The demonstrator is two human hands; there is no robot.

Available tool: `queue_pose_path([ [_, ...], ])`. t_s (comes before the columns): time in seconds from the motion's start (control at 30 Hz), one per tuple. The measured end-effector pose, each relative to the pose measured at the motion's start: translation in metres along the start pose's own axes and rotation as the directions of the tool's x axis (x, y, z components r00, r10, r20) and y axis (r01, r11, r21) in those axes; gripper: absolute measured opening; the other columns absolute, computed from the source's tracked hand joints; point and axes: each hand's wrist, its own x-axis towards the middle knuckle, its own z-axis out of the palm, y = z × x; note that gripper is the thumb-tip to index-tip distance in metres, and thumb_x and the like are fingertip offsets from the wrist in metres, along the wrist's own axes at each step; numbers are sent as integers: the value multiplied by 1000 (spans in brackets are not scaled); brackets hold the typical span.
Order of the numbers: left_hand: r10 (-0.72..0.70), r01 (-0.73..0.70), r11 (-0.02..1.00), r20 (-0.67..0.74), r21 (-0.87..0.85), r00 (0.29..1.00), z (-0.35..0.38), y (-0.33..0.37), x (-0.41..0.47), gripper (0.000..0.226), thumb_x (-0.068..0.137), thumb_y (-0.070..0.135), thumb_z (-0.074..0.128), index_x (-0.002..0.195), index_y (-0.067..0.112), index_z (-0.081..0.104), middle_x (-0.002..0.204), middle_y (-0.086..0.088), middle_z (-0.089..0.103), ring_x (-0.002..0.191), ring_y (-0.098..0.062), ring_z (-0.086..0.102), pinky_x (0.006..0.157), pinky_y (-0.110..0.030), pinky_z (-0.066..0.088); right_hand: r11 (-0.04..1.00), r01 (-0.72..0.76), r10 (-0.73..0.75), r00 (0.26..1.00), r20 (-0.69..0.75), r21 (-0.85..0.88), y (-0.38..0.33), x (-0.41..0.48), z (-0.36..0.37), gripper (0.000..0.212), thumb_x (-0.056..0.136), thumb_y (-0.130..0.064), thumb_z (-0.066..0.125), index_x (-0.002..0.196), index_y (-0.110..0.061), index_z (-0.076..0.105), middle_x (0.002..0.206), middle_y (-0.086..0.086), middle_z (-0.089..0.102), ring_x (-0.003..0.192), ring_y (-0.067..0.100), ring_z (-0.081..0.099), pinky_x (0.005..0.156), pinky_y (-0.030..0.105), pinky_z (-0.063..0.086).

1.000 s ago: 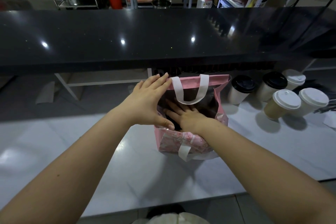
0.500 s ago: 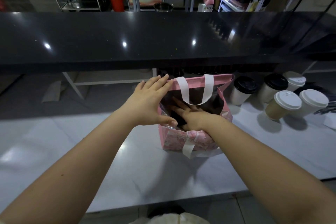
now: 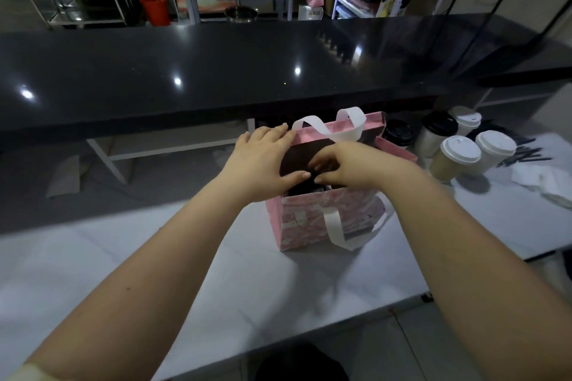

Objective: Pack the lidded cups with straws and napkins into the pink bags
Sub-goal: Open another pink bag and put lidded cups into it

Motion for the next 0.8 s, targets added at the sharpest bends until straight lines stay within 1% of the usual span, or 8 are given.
queue_pose_path([
  [0.13, -3, 2, 999, -20, -42, 1000, -2, -1, -5, 83, 86, 73, 38, 153, 29, 20, 160, 1, 25, 145, -26, 22, 116, -49, 20, 999, 6, -13, 983, -185, -40, -11, -13, 2, 26, 89, -28, 67, 115, -30, 67, 104, -9, 69, 89, 7, 63, 81, 30, 55],
  [0.27, -51, 47, 996, -55, -70, 997, -13, 1, -10, 76, 88, 71, 38, 152, 32, 25, 157, 3, 32, 144, -25, 25, 114, -48, 23, 998, 6, -26, 957, -288, -68, -17, -29, -3, 23, 88, -28, 66, 111, -32, 67, 101, -10, 68, 91, 11, 64, 80, 33, 55],
  [0.37, -86, 78, 994, -102, -76, 991, -21, 9, -15, 65, 92, 61, 47, 148, 32, 34, 148, 3, 45, 138, -24, 35, 110, -48, 33, 992, -1, -43, 940, -338, -128, -15, -44, -7, 23, 89, -30, 65, 111, -32, 66, 100, -12, 67, 91, 11, 63, 78, 32, 54],
  [0.47, -119, 111, 991, -123, -73, 985, -28, 19, -23, 56, 93, 50, 54, 144, 31, 42, 139, 2, 53, 131, -24, 42, 105, -47, 39, 990, 0, -55, 922, -384, -142, -9, -60, -10, 23, 90, -28, 61, 112, -30, 66, 106, -10, 67, 95, 12, 62, 81, 35, 54],
  [0.6, -165, 156, 985, -134, -79, 977, -33, 43, -36, 53, 92, 43, 58, 141, 31, 45, 138, 1, 55, 127, -27, 45, 101, -48, 41, 985, 37, -116, 865, -488, -170, 5, -86, -13, 24, 93, -23, 59, 116, -24, 66, 108, -5, 67, 96, 14, 61, 81, 38, 54],
  [0.73, -197, 192, 980, -156, -47, 968, -31, 78, -48, 49, 92, 39, 59, 139, 28, 49, 132, -3, 58, 122, -28, 49, 95, -45, 44, 981, 51, -141, 854, -502, -189, 27, -117, -14, 22, 91, -22, 59, 112, -23, 67, 108, -4, 65, 103, 16, 56, 81, 40, 51],
  [0.8, -198, 193, 980, -152, -48, 968, -28, 103, -50, 48, 93, 40, 57, 139, 27, 50, 133, -2, 58, 123, -27, 49, 96, -45, 45, 975, 55, -160, 850, -502, -216, 44, -136, -14, 24, 90, -20, 59, 114, -21, 66, 109, -1, 65, 105, 19, 53, 82, 40, 49],
])
